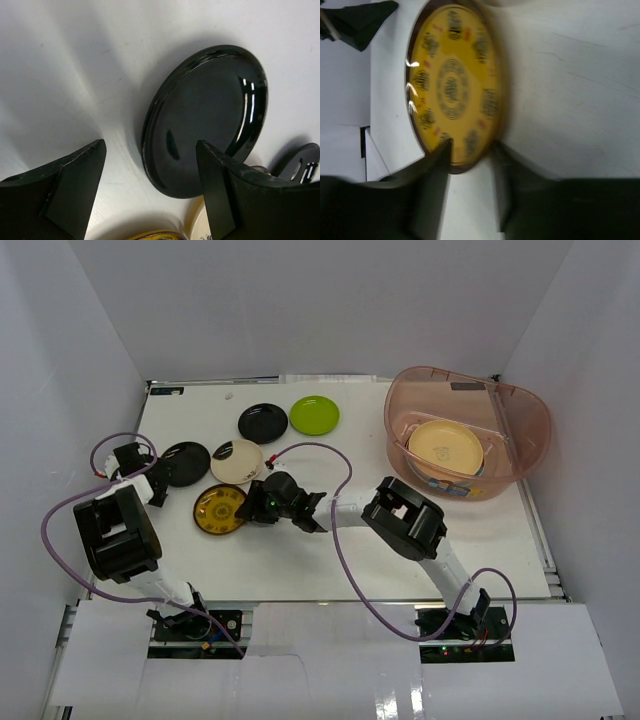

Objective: Place the plates into the plastic bin on the countertop

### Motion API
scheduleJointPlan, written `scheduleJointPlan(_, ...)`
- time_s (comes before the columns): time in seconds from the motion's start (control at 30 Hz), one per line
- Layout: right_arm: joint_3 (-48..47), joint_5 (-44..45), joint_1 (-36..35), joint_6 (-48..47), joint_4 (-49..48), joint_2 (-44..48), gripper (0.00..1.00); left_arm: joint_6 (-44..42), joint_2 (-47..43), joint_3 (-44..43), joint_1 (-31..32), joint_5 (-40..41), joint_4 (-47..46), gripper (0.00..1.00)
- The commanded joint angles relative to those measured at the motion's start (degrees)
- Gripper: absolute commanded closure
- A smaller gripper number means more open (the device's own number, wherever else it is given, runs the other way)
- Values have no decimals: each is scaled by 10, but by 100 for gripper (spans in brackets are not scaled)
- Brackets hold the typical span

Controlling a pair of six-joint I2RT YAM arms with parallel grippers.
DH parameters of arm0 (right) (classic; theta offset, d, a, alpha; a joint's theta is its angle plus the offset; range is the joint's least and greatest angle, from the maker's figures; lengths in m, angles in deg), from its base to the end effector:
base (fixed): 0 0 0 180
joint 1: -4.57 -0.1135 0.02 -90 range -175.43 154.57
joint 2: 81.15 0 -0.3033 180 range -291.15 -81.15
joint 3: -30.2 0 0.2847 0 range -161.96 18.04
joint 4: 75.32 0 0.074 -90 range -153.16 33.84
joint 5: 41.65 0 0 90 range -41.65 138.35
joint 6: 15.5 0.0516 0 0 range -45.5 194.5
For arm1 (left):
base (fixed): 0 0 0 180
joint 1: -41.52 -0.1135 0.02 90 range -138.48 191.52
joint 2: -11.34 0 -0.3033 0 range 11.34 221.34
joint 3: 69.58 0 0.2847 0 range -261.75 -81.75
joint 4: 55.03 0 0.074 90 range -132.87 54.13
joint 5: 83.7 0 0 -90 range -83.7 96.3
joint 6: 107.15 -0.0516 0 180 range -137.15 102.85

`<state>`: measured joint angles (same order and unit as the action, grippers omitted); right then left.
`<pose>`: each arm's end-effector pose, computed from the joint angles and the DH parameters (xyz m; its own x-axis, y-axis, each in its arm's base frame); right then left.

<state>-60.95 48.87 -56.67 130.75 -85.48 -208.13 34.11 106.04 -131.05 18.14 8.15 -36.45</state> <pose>0.2633 0.4788 0.1347 -0.8414 0.1950 -0.5040 -0.3115 0.5870 0.7472 0.3304 0.1446 0.1611 -0.1278 -0.9046 -0.4067 -0.8224 0.3259 -0.4664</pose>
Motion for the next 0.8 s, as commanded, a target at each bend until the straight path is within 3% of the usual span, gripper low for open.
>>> scheduleJointPlan(0.0, -6, 0, 1, 62, -9, -32, 64, 0, 44, 15, -8, -24, 29, 18)
scheduleJointPlan(0.1, 25, 5, 1, 67, -20, -11, 90, -1, 58, 14, -12, -41, 28, 21)
scheduleJointPlan(0.2, 122, 30, 1, 46, -57, 68, 92, -1, 72, 13, -17, -52, 26, 23)
scheduleJointPlan(0.4, 325, 70, 37, -38, -88, 339, 92, -13, 92, 10, -21, -74, 17, 26)
scheduleJointPlan(0.5, 380, 43, 120, -78, -56, 506, 92, -21, 112, 5, -21, -109, 8, 23)
scheduleJointPlan(0.53, 379, 49, 175, -114, -28, 585, 92, -24, 117, 1, -20, -126, 5, 22)
scheduleJointPlan(0.6, 368, 67, 238, -156, 71, 651, 92, -29, 138, -3, -20, -144, 3, 18)
scheduleJointPlan(0.63, 351, 91, 305, -195, 99, 699, 92, -30, 145, -7, -20, -155, 4, 18)
scheduleJointPlan(0.77, 322, 120, 489, -247, 189, 748, 92, -38, 156, -11, -21, -155, 7, 20)
